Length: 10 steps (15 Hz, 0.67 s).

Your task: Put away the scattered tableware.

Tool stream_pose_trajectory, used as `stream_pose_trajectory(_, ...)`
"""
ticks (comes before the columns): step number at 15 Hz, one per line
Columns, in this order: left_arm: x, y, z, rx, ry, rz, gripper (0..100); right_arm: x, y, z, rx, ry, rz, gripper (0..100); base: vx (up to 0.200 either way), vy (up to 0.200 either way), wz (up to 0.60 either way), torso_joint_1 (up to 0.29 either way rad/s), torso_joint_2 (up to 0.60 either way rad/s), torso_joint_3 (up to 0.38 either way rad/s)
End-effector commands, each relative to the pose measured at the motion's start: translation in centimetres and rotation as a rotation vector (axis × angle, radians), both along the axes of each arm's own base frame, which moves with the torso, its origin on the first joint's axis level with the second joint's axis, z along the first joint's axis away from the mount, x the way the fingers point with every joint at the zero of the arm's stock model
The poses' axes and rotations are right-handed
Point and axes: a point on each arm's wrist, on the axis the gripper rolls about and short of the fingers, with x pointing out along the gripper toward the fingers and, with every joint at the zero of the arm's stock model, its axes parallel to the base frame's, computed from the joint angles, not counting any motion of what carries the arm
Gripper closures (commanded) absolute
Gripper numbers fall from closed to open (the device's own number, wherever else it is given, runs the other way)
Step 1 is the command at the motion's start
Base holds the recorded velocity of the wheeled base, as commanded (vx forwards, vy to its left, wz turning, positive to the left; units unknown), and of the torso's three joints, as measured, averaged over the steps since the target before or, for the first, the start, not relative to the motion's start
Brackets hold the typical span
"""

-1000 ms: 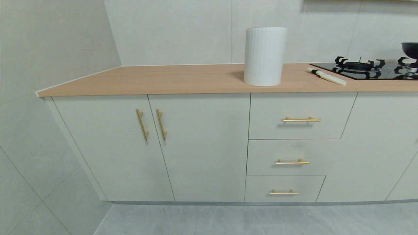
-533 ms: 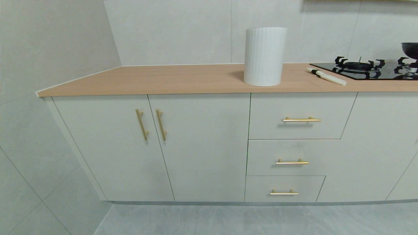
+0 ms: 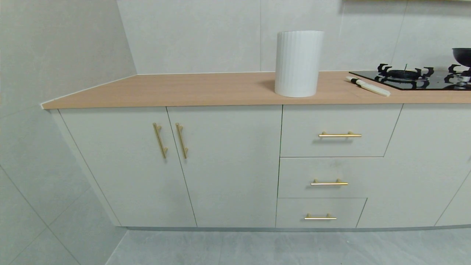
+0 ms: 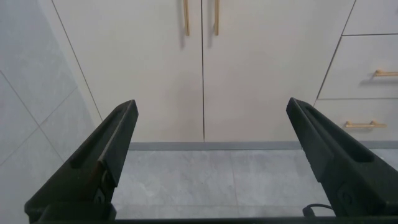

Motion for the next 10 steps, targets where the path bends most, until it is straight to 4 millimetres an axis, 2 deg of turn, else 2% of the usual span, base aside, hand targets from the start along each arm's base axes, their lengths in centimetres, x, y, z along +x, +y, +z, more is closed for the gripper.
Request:
stream_pose_trajectory(1, 0.0, 0.0, 0.02, 0.0, -0.001, 0.0, 0, 0.02, 0.0, 0.0, 0.002, 0.004, 0.001, 0, 0.0, 0.0, 0.0, 0.0, 0.0, 0.0)
stream_pose_trajectory(9, 0.01, 0.0, -0.02, 0.007, 0.001, -0.002, 0, 0.02, 0.0, 0.01, 0.016, 0.003, 0.001, 0, 0.0, 0.0, 0.0, 0.0, 0.0, 0.0)
stream_pose_trajectory(10, 0.01, 0.0, -0.02, 0.007, 0.001, -0.002, 0, 0.02, 0.0, 0.01, 0.016, 0.003, 0.001, 0, 0.2, 0.0, 0.0, 0.002, 0.01, -0.002)
